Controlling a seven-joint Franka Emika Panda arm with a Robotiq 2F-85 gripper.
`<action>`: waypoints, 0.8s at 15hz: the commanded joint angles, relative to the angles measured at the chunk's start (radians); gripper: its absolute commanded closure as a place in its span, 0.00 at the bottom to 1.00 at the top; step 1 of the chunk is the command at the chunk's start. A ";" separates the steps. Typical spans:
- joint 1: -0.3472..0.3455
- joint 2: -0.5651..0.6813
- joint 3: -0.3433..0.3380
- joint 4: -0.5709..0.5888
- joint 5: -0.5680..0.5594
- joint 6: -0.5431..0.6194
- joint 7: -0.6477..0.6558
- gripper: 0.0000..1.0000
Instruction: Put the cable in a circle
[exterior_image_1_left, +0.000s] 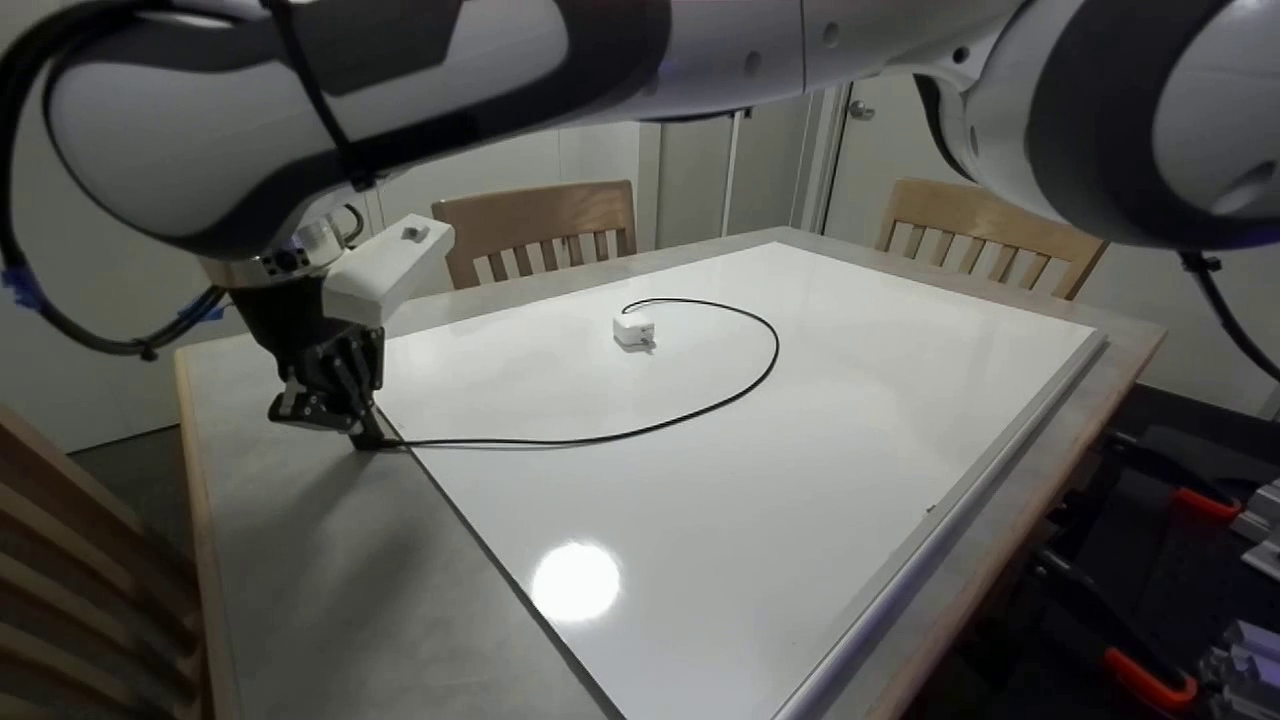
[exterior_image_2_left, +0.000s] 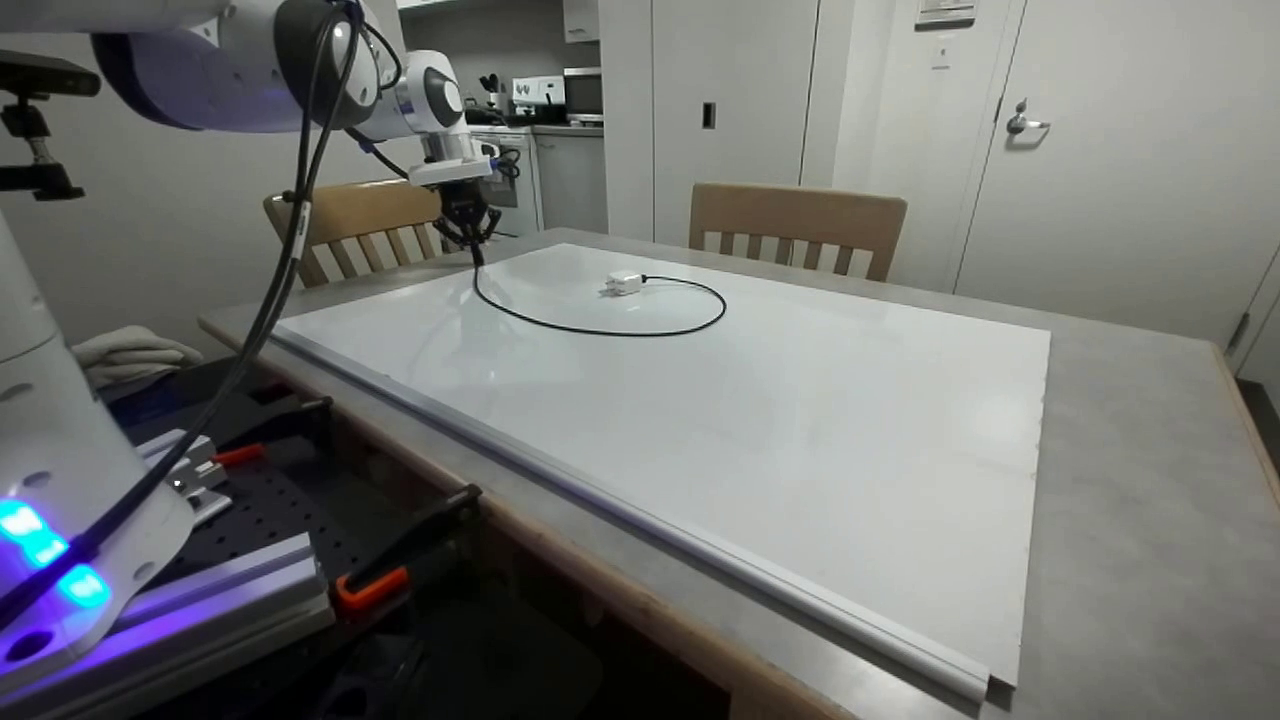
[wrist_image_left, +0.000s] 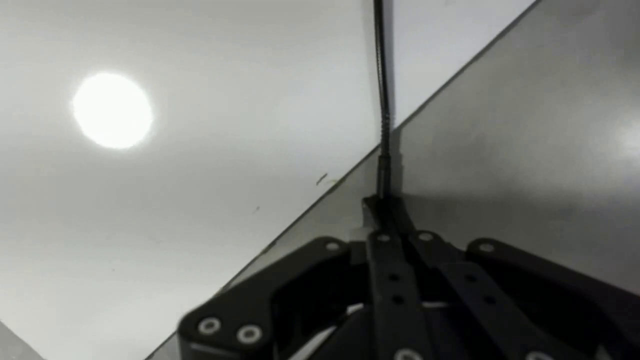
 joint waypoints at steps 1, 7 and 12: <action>-0.017 0.000 -0.023 -0.007 -0.006 0.005 0.052 1.00; -0.024 -0.004 -0.029 0.001 0.000 0.026 0.194 1.00; -0.031 -0.012 -0.048 0.004 -0.004 0.023 0.272 1.00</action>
